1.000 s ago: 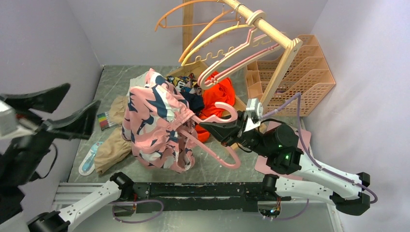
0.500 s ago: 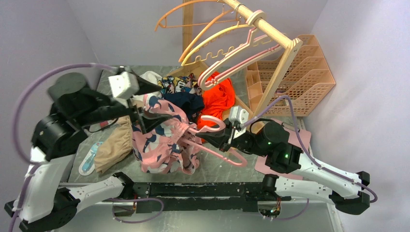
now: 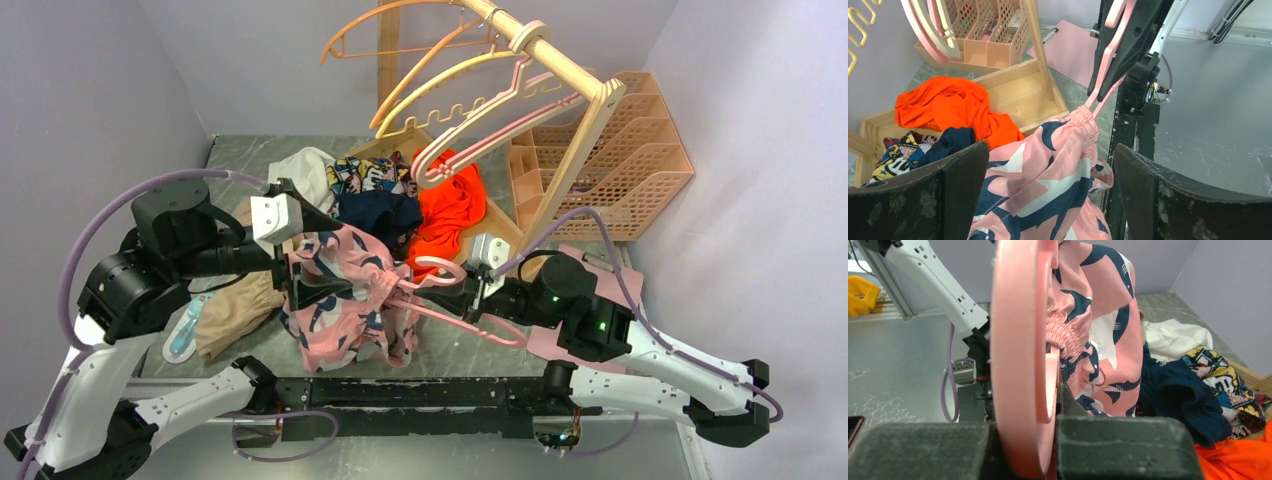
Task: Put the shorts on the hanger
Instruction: Hang the shorts on the hanger.
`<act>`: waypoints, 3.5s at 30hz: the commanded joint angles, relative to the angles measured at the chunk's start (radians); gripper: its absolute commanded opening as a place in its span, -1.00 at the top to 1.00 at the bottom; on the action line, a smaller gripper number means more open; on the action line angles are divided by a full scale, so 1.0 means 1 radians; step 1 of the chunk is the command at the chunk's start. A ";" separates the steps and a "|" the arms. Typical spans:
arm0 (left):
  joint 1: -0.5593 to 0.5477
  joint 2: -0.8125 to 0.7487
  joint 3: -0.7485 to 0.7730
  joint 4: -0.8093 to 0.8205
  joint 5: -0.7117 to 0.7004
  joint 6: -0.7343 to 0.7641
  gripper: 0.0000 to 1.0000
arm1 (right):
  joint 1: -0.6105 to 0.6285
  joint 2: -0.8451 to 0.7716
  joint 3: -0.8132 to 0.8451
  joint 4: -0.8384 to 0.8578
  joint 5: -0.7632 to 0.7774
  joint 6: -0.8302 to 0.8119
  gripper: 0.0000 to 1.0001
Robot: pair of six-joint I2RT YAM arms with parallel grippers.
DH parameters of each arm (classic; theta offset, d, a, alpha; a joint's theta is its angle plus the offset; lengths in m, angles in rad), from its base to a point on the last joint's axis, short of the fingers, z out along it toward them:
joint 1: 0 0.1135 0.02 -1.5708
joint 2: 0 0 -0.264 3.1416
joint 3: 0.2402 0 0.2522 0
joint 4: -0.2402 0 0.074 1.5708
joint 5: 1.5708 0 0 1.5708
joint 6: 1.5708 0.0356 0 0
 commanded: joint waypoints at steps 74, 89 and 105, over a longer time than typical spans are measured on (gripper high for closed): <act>-0.215 0.113 -0.247 0.010 0.074 0.037 0.86 | 0.003 0.118 0.044 0.448 -0.167 0.236 1.00; -0.215 -0.062 -0.299 0.196 -0.182 -0.048 0.35 | 0.003 0.083 0.066 0.305 -0.128 0.193 1.00; -0.215 0.038 -0.096 -0.075 -0.008 0.032 -0.99 | 0.002 0.088 0.069 0.269 -0.196 0.166 1.00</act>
